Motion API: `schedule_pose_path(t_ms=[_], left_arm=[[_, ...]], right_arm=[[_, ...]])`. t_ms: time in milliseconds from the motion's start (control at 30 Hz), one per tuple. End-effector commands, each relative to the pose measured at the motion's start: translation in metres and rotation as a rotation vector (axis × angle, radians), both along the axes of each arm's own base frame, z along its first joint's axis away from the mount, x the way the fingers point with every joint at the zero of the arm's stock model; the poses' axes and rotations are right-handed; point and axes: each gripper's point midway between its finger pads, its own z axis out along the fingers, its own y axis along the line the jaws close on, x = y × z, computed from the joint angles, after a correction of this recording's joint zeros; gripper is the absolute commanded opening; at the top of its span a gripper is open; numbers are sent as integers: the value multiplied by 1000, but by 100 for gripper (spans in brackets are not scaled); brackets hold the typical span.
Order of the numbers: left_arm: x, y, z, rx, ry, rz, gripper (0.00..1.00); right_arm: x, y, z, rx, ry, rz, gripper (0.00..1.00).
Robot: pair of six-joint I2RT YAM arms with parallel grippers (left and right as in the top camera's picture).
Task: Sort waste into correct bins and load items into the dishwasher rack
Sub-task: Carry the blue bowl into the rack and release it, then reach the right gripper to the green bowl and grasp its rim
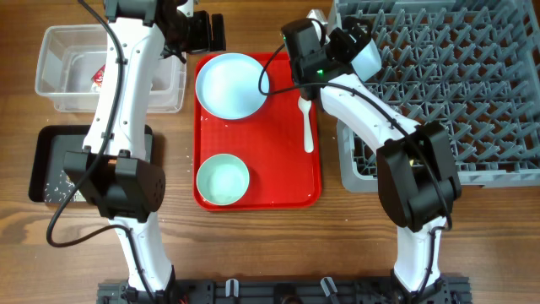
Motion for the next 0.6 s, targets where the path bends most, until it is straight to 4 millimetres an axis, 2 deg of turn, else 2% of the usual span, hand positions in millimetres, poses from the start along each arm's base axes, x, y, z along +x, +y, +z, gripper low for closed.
schedule_pose_path(t_ms=[0,167,300,367,467,567], left_arm=[[2,2,-8,6,16,10,100],[2,2,-8,6,16,10,100],[2,2,-8,6,16,10,100],[2,2,-8,6,16,10,100],[2,2,-8,6,16,10,100],[2,2,-8,6,16,10,100]], right_arm=[[2,0,3,20,-31,-14,100],[-1,3,31,143,-115,-4,100],[-16,11,61,321,-136,47,100],[-34,22,70,462,-84,102,100],[-67,45,67,676,61,182,100],[-111,85,57,869,311,340,100]])
